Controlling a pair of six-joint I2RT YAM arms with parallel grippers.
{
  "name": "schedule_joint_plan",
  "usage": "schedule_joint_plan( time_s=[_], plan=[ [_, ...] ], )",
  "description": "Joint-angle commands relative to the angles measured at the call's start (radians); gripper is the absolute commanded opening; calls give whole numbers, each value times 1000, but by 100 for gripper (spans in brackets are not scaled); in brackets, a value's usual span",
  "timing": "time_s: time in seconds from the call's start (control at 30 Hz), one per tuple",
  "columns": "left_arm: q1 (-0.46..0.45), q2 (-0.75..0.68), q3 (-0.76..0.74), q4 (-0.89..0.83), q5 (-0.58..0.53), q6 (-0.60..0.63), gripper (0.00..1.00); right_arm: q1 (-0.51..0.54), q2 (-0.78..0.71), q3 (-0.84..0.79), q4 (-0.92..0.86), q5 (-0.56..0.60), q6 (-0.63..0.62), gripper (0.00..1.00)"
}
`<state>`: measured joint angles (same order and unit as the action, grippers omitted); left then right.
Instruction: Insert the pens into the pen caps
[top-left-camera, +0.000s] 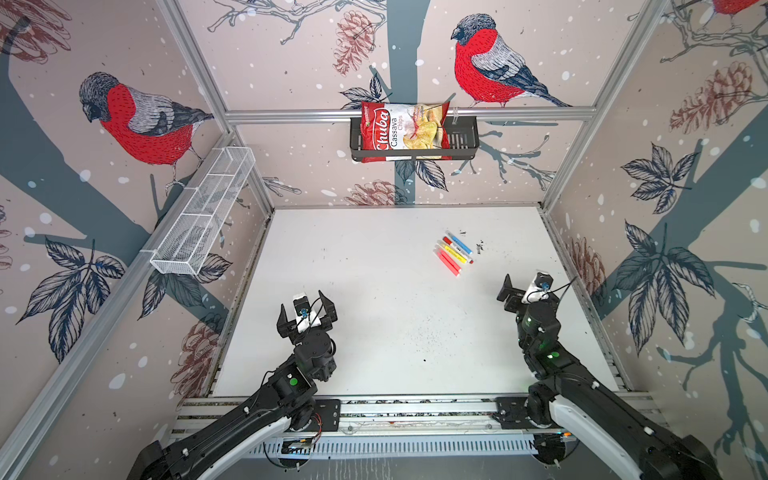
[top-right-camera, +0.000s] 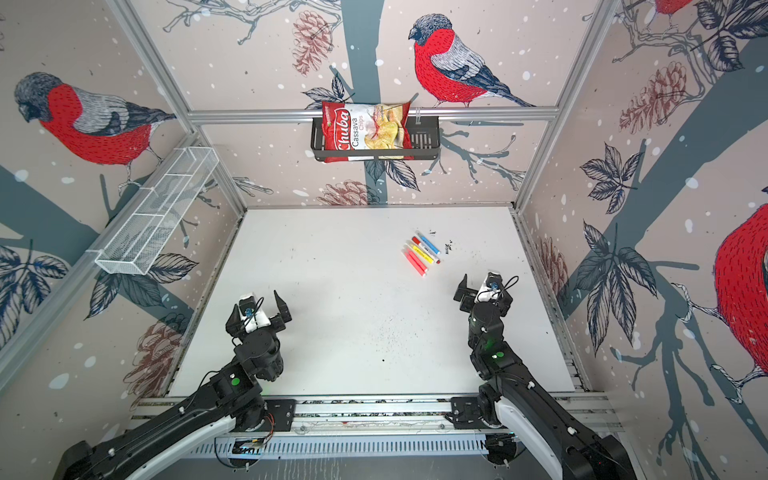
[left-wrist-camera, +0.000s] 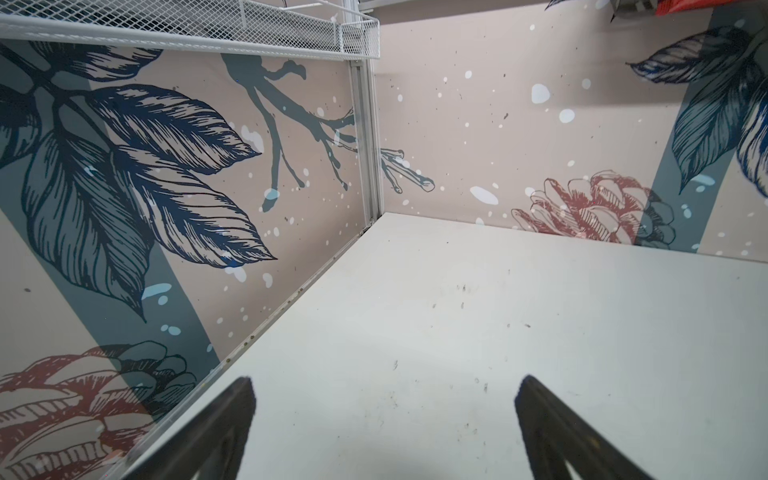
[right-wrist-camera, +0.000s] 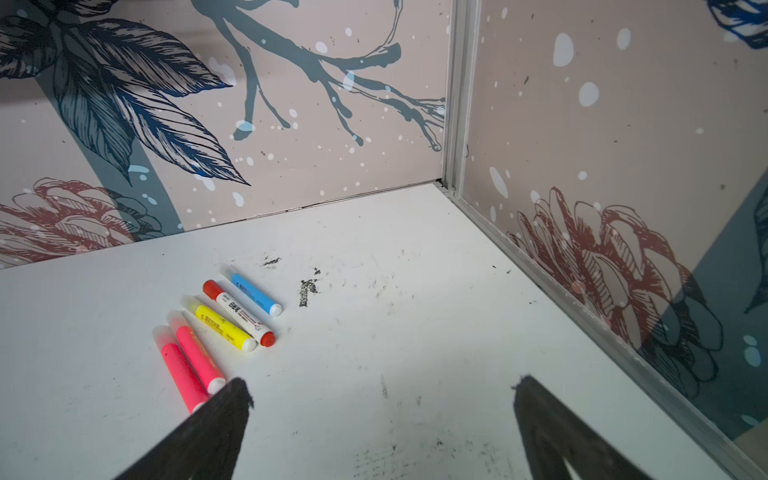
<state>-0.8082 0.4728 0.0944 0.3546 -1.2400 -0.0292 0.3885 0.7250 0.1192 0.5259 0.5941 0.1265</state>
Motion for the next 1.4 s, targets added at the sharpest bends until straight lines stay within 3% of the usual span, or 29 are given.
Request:
schedule_joint_plan(
  time_s=[0.0,0.33,0.63,0.77,0.9,0.97,1.17,1.3,1.37],
  plan=[
    [11,6,-29,72,-15,38,98,-7,-6,-68,145,101,-34,99],
    [79,80,-131,250,52,64,97,-54,-17,-130,194,135,49,100],
    [247,101,-182,441,207,98,97,-141,59,-253,589,37,-8,99],
    [317,131,-209,551,280,85,97,-180,154,-280,755,-29,-1,99],
    [391,180,-221,625,279,-6,97,-195,262,-262,847,-30,-9,99],
    [428,201,-227,656,336,-12,97,-207,329,-251,906,-31,-15,99],
    [468,247,-250,754,386,-12,97,-225,519,-218,1074,-30,-34,99],
    [504,268,-249,770,421,-28,98,-231,716,-236,1311,6,-35,99],
    [514,281,-248,778,428,-35,97,-220,724,-223,1308,17,-48,99]
  ],
)
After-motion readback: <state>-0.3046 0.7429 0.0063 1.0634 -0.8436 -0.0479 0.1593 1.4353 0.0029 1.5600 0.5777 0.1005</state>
